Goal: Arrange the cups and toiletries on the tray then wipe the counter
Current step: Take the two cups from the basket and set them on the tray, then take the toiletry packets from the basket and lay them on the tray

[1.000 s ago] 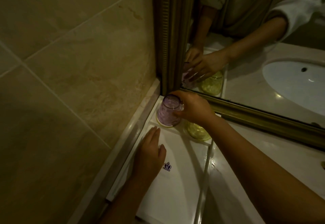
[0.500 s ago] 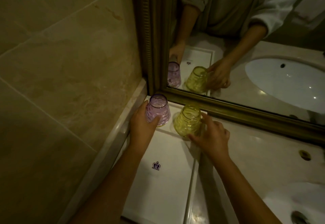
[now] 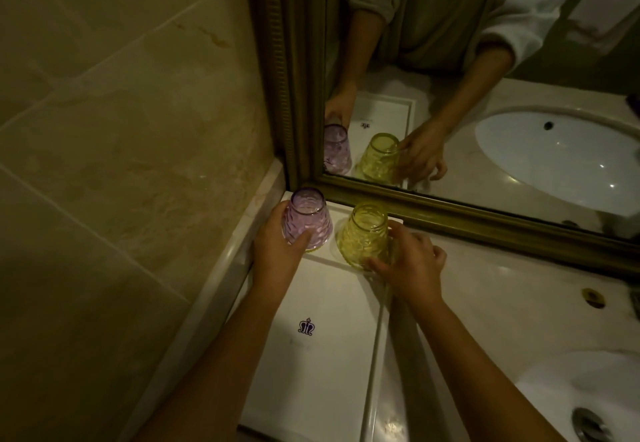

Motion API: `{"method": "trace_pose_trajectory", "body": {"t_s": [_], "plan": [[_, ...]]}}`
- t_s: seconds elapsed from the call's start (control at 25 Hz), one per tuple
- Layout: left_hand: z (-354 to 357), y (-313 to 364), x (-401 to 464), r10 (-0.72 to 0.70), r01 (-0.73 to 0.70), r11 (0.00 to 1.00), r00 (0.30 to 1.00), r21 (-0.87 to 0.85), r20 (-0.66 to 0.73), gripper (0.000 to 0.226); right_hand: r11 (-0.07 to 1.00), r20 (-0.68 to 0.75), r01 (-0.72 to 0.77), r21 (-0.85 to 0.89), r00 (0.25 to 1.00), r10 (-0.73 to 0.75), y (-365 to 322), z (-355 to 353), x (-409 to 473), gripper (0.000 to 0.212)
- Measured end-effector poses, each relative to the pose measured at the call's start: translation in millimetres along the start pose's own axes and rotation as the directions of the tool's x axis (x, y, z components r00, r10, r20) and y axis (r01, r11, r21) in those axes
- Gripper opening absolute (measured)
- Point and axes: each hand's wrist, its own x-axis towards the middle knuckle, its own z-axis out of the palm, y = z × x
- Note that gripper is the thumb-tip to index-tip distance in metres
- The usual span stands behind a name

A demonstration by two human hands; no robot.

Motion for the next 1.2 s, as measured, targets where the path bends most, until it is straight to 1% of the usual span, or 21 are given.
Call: {"method": "trace_pose_trajectory", "body": {"t_s": [0.12,0.2,0.28,0.44,0.56,0.64,0.76,0.92,0.96,1.08,1.2], "plan": [[-4.0,6.0,-4.7,-0.035,0.032,0.996,0.999,0.079,0.041,0.068,0.999,0.012,-0.038,0.015,0.999,0.038,-3.3,-7.9,-3.7,0.073],[-8.5,12.9,-18.4,-0.039,0.035,0.99,0.999,0.14,0.023,0.072,0.999,0.0,-0.05,0.014,0.999,0.05,-5.6,-19.3,-9.9,0.071],[-13.9,23.9,-40.9,0.051,-0.056,0.974,0.998,0.221,0.027,0.065,1.0,-0.013,-0.025,0.003,1.0,0.025,-10.8,-35.9,-19.9,0.064],[-20.5,54.6,-80.8,0.135,-0.206,0.876,0.973,0.436,0.187,0.054,0.998,-0.006,0.043,-0.053,0.999,-0.043,-23.4,-75.4,-48.0,0.056],[-19.7,88.2,-101.0,0.21,-0.361,0.799,0.917,0.48,0.34,0.048,0.995,-0.031,0.049,-0.092,0.998,-0.052,-20.0,-110.7,-81.6,0.054],[-14.6,111.6,-116.1,0.239,-0.45,0.74,0.871,0.5,0.43,0.05,0.992,-0.045,0.024,-0.125,0.999,-0.03,-13.2,-135.3,-104.6,0.053],[-1.9,145.8,-152.8,0.287,-0.582,0.613,0.794,0.534,0.535,0.054,0.98,-0.068,-0.013,-0.201,0.998,-0.001,0.3,-174.9,-144.2,0.053],[20.9,188.9,-217.6,0.363,-0.728,0.398,0.683,0.558,0.633,0.054,0.941,-0.119,-0.018,-0.337,0.993,-0.024,23.4,-228.3,-203.9,0.051],[27.7,198.6,-236.4,0.379,-0.748,0.367,0.663,0.553,0.645,0.053,0.933,-0.129,-0.02,-0.36,0.991,-0.029,31.5,-242.2,-221.0,0.05],[54.1,222.0,-306.0,0.423,-0.792,0.334,0.611,0.511,0.669,0.05,0.921,-0.17,-0.045,-0.387,0.985,-0.023,64.2,-285.9,-283.9,0.045],[86.7,230.1,-389.0,0.466,-0.812,0.35,0.584,0.468,0.664,0.048,0.917,-0.214,-0.096,-0.387,0.977,0.013,108.8,-327.1,-359.7,0.042]]}}
